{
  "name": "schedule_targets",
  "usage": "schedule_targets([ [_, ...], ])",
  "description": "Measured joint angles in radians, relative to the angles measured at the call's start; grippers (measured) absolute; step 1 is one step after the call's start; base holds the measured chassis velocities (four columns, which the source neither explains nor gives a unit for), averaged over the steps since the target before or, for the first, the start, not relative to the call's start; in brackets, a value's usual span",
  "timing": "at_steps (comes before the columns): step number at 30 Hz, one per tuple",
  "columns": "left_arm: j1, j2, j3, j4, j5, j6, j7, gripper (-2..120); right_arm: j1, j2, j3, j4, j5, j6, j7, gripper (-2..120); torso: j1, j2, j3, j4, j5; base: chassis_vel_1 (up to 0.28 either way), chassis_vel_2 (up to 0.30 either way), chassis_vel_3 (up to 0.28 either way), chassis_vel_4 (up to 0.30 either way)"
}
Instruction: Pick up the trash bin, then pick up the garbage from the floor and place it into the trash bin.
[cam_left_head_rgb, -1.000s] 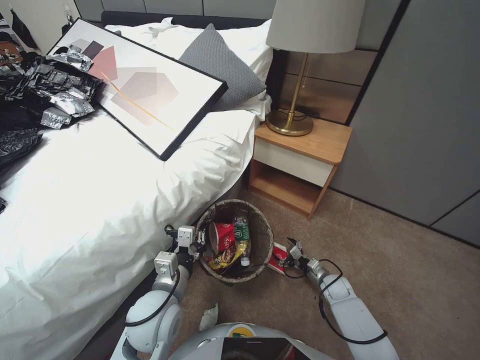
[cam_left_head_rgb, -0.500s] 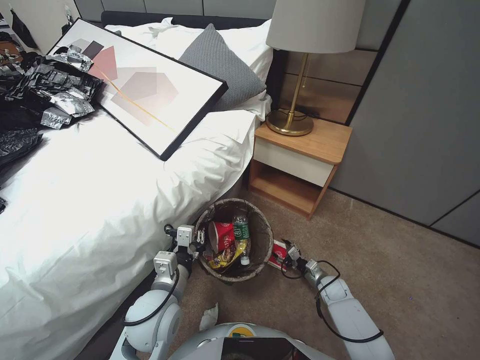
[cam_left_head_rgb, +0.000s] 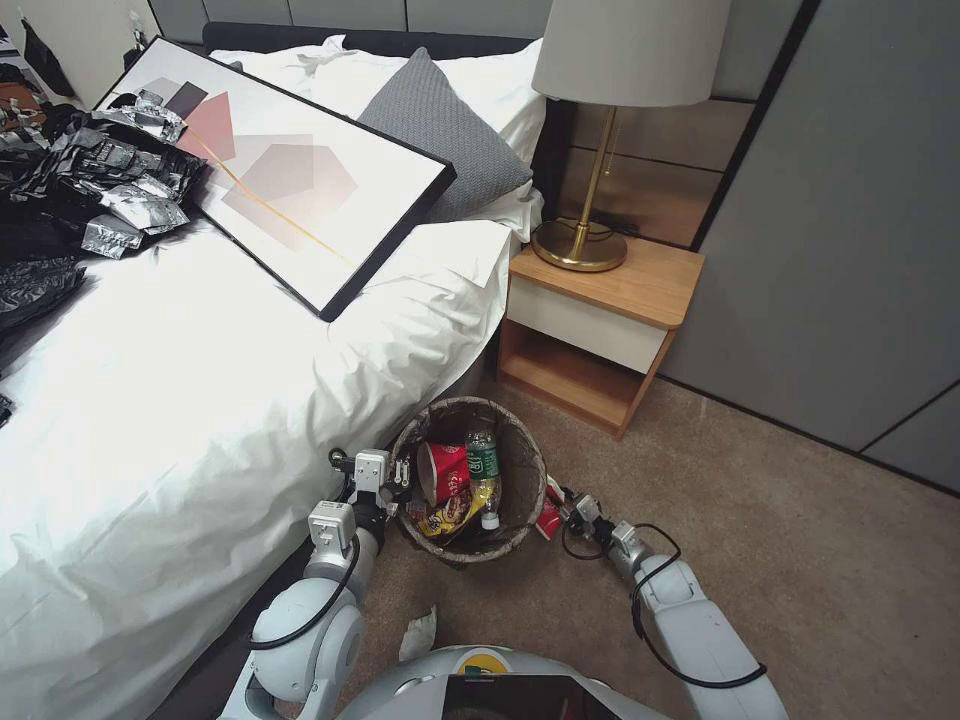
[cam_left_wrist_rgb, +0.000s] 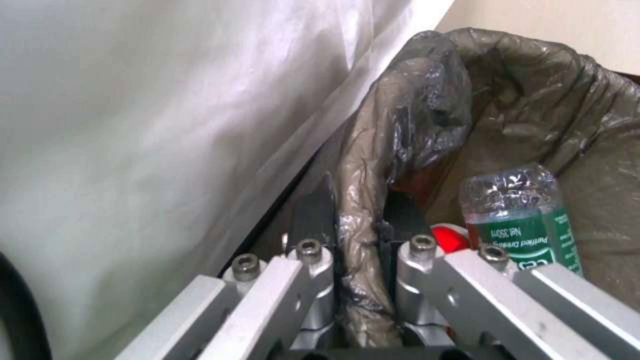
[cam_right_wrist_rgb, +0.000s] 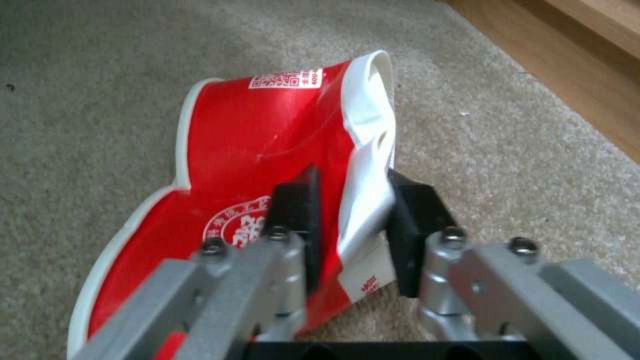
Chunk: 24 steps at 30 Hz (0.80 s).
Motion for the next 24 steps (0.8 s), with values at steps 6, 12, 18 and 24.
schedule_targets([
  [6,-0.004,0.000,0.000,0.007,-0.002,0.000,0.000,6,0.002,0.000,0.001,-0.008,0.008,0.010,0.004,3,0.000,0.000,0.000,0.0001,0.0002,0.000,0.000,0.000,0.000],
  [12,-0.006,0.000,-0.001,0.010,-0.003,0.000,0.000,6,0.000,0.003,0.003,-0.009,0.013,0.017,0.012,3,0.000,0.000,0.000,0.0001,0.0002,0.000,0.000,0.000,0.000],
  [18,-0.008,0.000,-0.001,0.010,-0.004,-0.001,0.000,6,-0.014,0.002,0.007,0.012,0.034,0.029,0.041,3,0.000,0.000,0.000,0.0000,0.0000,0.000,0.000,0.000,0.000],
  [24,-0.007,0.001,-0.002,0.009,-0.004,-0.001,0.000,6,-0.039,0.002,0.011,0.062,0.071,0.051,0.109,3,0.000,0.000,0.000,-0.0001,0.0000,0.000,0.000,0.000,0.000],
])
